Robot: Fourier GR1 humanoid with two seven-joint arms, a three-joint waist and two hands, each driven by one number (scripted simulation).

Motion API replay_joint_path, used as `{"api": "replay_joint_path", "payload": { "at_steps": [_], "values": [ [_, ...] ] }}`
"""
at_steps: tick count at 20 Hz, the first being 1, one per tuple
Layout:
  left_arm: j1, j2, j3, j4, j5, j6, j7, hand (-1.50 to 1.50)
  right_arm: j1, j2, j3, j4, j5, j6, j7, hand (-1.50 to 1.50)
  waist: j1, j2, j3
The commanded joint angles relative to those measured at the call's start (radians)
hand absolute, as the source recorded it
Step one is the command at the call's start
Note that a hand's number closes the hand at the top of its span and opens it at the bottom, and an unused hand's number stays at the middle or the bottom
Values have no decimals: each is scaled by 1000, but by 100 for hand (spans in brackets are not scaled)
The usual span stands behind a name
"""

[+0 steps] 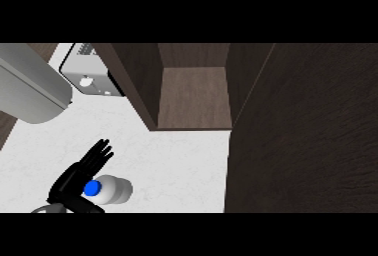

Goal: Pick up the bottled water, place it into the cabinet and close the cabinet

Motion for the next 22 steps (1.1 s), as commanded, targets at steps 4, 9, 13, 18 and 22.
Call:
{"api": "replay_joint_path", "payload": {
  "at_steps": [4,9,13,18,22],
  "values": [
    [-61,13,-32,208,-56,-51,-208,-150,-8,-35,-57,34,-53,33,-34,-150,-6,2,-1],
    [-49,-47,-76,223,-66,-22,-228,-150,-27,-15,-22,36,-18,10,-34,-150,-5,1,-1],
    [-120,-67,-61,257,-12,-60,-174,-150,-91,-5,-38,65,-42,-6,24,-150,-5,4,-1],
    [-101,-79,-83,266,19,-140,-137,-150,-74,-2,-16,10,-23,-31,55,-150,-6,4,-2],
    [-131,-84,-73,249,58,-132,-81,-150,-107,13,-8,72,-16,-27,29,-150,3,1,0]
  ]
}}
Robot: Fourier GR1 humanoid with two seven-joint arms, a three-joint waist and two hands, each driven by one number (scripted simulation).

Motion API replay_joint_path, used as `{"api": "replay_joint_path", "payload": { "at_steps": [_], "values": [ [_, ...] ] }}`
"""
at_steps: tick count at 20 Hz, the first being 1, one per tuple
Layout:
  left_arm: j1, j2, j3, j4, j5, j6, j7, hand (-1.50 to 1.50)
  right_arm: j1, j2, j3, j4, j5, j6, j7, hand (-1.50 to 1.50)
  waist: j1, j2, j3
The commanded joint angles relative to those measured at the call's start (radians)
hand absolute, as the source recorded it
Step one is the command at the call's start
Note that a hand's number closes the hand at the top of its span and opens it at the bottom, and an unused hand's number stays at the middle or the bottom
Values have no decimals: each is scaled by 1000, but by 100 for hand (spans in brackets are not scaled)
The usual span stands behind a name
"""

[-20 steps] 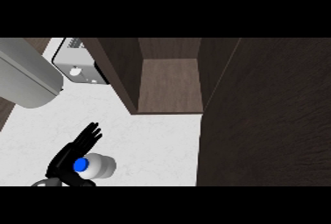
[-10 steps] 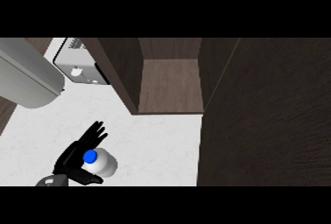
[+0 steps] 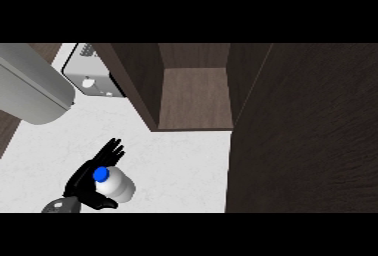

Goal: Pick up the bottled water, place it into the cabinet and close the cabinet

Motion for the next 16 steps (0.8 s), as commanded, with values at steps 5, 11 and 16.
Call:
{"api": "replay_joint_path", "payload": {
  "at_steps": [5,11,16],
  "values": [
    [13,-62,-59,32,10,-177,-56,-150,18,-16,-6,-5,-22,14,-2,-150,-10,8,-15],
    [19,-131,-118,-32,0,-127,-44,150,3,-1,27,5,8,-3,6,-150,-5,8,-15],
    [82,-144,-149,-65,7,-141,-67,150,-2,23,57,3,40,-35,6,-150,6,5,-14]
  ]
}}
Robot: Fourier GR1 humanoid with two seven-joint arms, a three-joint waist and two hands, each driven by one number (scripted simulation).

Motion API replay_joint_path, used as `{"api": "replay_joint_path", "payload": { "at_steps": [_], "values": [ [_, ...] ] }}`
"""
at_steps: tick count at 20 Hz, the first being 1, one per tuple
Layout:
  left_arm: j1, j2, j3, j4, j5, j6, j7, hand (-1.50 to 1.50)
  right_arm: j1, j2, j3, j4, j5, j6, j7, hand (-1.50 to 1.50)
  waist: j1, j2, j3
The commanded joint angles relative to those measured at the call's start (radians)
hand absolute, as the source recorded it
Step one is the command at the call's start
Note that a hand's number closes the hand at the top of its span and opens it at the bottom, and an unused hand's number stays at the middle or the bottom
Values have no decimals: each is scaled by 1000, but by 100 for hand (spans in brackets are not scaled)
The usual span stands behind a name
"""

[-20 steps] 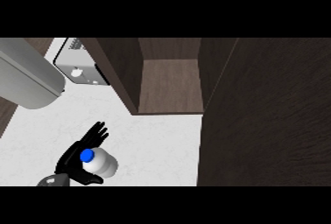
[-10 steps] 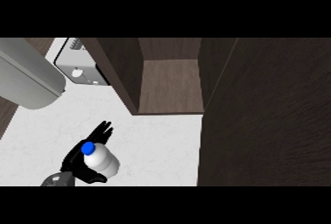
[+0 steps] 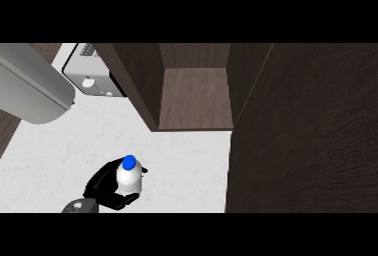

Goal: Pick up the bottled water, place it into the cabinet and close the cabinet

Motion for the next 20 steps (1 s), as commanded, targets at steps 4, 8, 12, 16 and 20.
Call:
{"api": "replay_joint_path", "payload": {
  "at_steps": [4,8,12,16,20],
  "values": [
    [18,-7,-37,25,-5,-129,-124,150,-29,24,29,-3,31,-40,23,-150,-1,7,-12],
    [12,28,46,17,66,-45,-135,150,16,-1,29,-9,21,-15,-9,-150,0,6,-12],
    [-36,13,225,22,221,169,-97,150,-20,6,3,16,1,-14,-7,-150,9,8,-12],
    [-39,33,252,42,261,152,-103,150,-39,-17,-32,22,-21,-7,12,-150,4,6,-11],
    [-58,26,271,74,307,128,-88,150,-18,-25,-8,-12,-18,-7,10,-150,1,6,-11]
  ]
}}
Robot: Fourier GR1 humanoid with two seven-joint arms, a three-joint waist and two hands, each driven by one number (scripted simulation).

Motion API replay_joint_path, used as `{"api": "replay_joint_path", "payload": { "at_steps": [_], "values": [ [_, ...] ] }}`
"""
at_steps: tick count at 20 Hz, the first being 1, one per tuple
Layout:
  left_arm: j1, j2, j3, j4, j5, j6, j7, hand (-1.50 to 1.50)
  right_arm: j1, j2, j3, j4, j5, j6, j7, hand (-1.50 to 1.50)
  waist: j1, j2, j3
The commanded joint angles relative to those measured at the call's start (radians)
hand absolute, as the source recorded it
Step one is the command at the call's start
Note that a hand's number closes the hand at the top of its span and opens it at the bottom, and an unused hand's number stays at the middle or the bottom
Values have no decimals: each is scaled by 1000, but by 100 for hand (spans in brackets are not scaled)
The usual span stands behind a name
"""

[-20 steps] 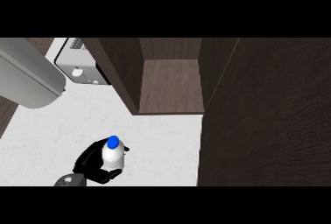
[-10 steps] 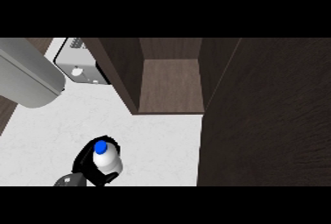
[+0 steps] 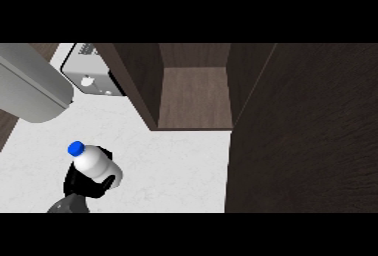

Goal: Pick up the bottled water, place it into the cabinet and close the cabinet

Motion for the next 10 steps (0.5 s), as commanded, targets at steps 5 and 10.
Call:
{"api": "replay_joint_path", "payload": {
  "at_steps": [5,10],
  "values": [
    [-3,-83,-16,-129,74,27,65,150,21,-13,30,3,4,8,-23,-150,5,-4,1],
    [139,-91,-76,-407,115,73,240,150,20,-1,52,-14,37,-33,-3,-150,12,-6,1]
  ]
}}
